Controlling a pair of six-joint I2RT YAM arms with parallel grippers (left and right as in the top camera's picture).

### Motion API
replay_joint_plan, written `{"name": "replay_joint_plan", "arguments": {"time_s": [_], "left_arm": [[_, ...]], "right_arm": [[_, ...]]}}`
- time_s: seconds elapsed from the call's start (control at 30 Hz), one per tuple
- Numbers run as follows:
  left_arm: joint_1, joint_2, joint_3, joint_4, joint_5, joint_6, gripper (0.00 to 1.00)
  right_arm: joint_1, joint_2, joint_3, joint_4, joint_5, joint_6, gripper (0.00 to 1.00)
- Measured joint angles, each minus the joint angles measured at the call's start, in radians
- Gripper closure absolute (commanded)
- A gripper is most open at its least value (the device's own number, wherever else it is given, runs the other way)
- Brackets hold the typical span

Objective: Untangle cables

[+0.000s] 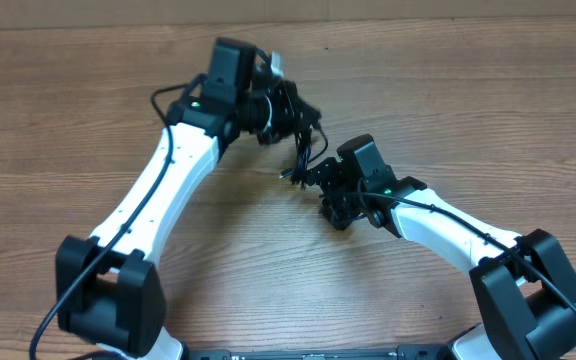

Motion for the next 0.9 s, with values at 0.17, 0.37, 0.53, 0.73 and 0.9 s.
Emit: {"name": "replay_joint_plan", "arguments": {"time_s": [0.17, 0.37, 0.53, 0.73, 0.9], "left_arm": [[0.051, -0.065, 0.003, 0.217, 0.058, -0.1, 0.96], [0.114, -0.073, 0.006, 0.06, 0.064, -0.082, 0.83], [0.108, -0.074, 0.008, -0.169, 0.04, 0.041, 0.48], [0.043, -0.074, 0.01, -0.422, -0.178, 0.199, 0.25], [-0.052, -0.073, 0.01, -0.412, -0.566, 0.229, 0.14]], "right_arm": [[0.0, 0.005, 0.0, -0.181, -0.048, -0.137, 0.25], [-0.016, 0.006, 0.0, -0.283, -0.013, -0.336, 0.27], [-0.155, -0.016, 0.001, -0.393, 0.03, -0.466, 0.27], [-0.307, -0.13, 0.005, -0.44, 0.072, -0.589, 0.22], [-0.318, -0.187, 0.016, -0.386, 0.082, -0.702, 0.22]]}}
